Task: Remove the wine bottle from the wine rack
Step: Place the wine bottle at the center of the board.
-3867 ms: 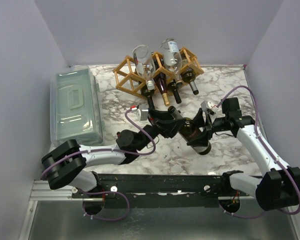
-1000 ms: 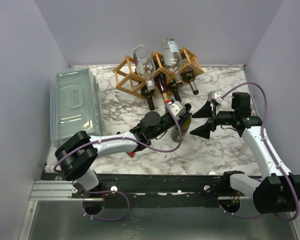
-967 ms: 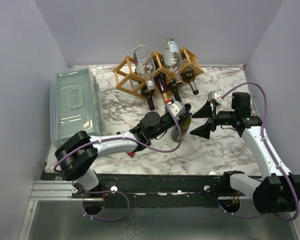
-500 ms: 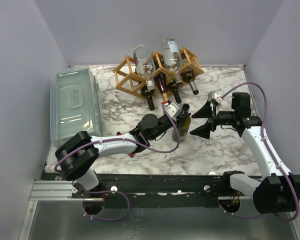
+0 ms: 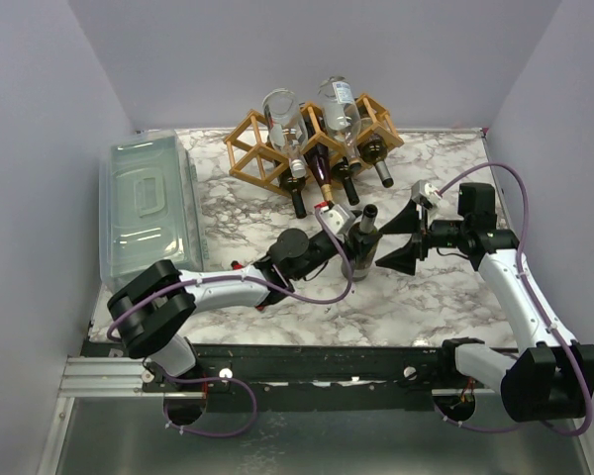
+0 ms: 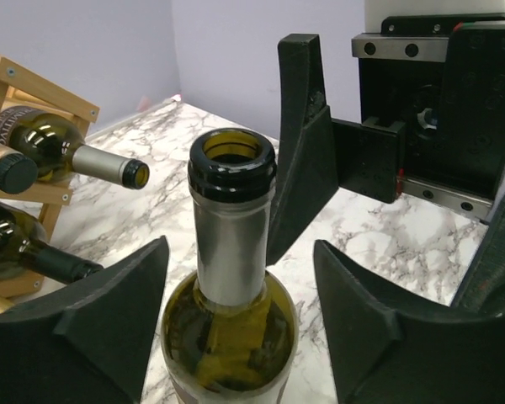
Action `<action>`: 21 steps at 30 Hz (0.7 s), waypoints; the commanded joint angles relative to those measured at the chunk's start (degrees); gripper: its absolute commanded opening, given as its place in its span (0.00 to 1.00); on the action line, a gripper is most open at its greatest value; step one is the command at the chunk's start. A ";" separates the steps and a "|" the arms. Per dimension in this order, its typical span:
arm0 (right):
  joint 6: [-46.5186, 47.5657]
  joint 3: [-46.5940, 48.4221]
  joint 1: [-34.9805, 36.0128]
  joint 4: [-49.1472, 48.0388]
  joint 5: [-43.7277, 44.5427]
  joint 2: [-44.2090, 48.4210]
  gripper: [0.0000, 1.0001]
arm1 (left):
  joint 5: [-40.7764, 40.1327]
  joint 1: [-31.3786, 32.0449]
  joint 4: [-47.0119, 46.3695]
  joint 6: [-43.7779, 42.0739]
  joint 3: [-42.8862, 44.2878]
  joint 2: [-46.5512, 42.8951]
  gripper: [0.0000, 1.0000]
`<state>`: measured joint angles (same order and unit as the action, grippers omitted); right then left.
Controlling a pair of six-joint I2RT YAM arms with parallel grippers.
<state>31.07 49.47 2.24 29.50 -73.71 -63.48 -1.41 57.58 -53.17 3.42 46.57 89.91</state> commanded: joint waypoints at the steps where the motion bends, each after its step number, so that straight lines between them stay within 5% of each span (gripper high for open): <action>1: 1.52 -0.87 -0.13 0.13 -0.25 -0.16 1.00 | 3.63 -0.08 -1.77 1.22 -2.38 -3.47 0.75; 12: 13.98 3.81 -0.14 8.54 2.94 -1.74 1.00 | 6.73 -1.68 2.65 7.94 -9.89 -14.77 0.98; 21: 22.93 13.58 -0.09 14.35 1.04 -6.56 1.00 | 15.06 -7.41 12.55 20.10 -15.14 -24.94 0.99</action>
<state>49.91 58.78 2.24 40.69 -71.72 -68.05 7.57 52.73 -46.76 15.81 33.76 68.90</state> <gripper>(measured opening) 0.995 0.986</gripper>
